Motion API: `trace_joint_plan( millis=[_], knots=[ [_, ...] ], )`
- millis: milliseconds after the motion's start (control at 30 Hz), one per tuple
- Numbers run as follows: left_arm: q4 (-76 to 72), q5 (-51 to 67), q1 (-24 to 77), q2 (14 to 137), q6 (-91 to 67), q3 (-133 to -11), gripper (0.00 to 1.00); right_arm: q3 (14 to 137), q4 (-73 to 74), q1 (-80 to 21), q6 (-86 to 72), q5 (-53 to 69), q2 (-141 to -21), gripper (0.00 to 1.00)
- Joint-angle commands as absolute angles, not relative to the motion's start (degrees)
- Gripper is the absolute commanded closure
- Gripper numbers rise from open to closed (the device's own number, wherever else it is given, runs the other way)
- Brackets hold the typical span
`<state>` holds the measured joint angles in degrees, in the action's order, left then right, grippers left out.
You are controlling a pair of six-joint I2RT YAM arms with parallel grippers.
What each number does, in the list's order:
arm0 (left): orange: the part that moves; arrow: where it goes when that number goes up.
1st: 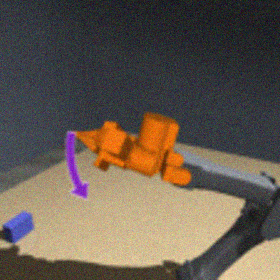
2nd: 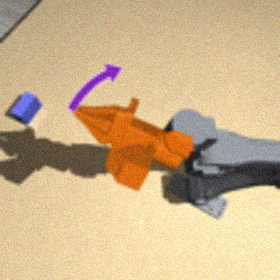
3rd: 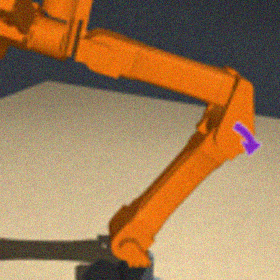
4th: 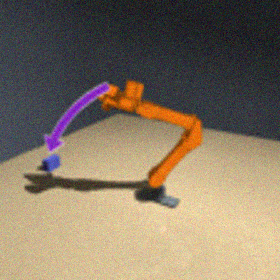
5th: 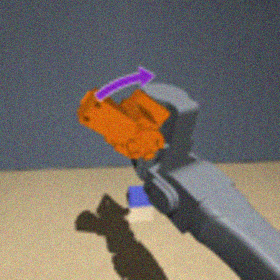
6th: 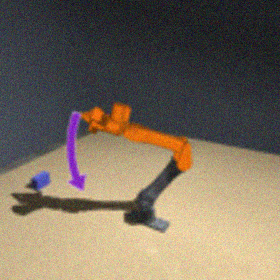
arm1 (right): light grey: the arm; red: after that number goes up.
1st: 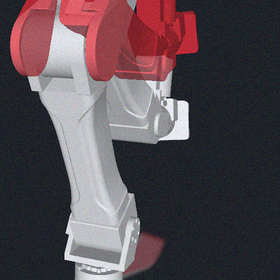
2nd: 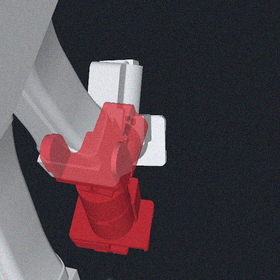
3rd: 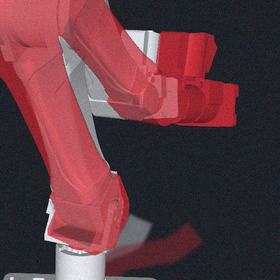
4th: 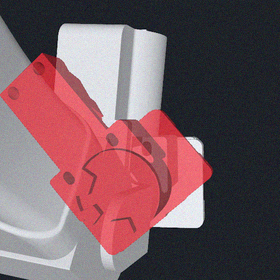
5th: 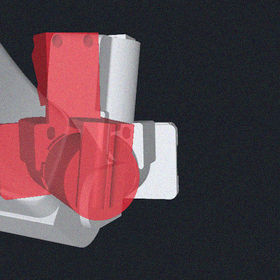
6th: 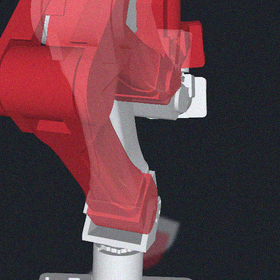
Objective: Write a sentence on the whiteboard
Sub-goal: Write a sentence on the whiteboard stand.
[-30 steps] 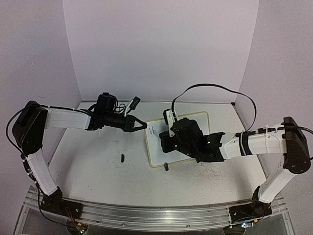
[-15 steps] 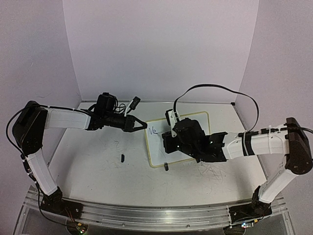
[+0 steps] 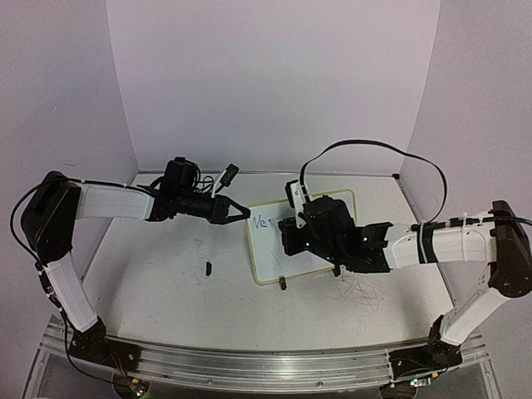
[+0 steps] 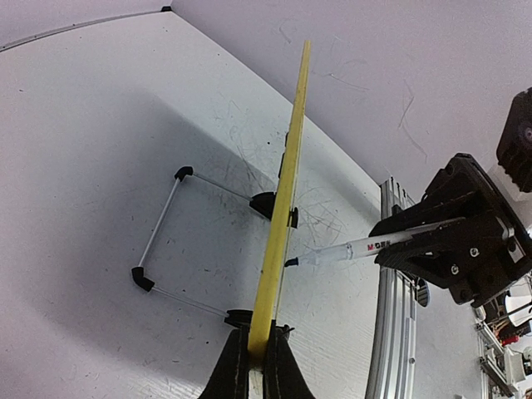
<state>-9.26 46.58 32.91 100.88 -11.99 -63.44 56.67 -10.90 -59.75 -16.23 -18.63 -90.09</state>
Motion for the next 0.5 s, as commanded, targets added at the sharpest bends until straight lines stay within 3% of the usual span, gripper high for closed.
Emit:
trace_joint_plan(
  millis=[0,467],
  knots=[
    [-5.37,45.73,32.78,101.43,-11.95,-64.86,1.0,59.39,-13.53,-59.55,-15.14,-17.82,-91.34,1.0],
    [-5.42,45.92,32.78,101.79,-12.04,-65.04,1.0,59.75,-14.33,-59.46,-14.68,-18.8,-92.85,1.0]
  ],
)
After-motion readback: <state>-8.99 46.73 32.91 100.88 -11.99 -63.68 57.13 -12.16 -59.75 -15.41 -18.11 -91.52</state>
